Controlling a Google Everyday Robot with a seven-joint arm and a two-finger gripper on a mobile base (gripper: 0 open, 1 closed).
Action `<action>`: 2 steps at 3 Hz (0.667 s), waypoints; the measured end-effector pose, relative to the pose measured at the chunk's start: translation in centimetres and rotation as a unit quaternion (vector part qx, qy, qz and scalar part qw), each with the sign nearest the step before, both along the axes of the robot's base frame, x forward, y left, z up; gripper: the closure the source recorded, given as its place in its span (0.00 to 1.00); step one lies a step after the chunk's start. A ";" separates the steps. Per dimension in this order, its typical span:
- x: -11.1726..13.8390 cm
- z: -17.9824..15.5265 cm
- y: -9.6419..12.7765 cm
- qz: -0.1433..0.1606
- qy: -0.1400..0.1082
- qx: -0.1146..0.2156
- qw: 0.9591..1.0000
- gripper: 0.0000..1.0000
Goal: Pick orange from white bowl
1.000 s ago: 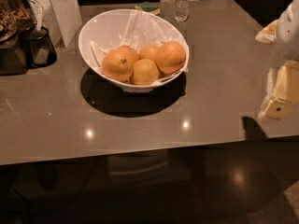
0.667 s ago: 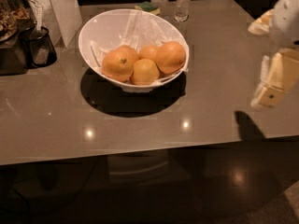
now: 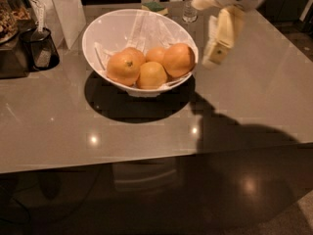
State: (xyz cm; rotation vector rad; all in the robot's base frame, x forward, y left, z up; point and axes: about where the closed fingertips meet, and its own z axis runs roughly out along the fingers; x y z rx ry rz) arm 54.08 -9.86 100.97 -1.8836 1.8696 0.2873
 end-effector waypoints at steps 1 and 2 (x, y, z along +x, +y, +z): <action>1.3 2.8 0.9 0.000 -0.037 0.020 0.999 0.00; 2.8 1.6 1.3 -0.002 -0.030 0.031 0.999 0.00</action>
Offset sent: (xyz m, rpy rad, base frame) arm 0.0409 0.0103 -0.0057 0.0689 -0.0038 -0.0024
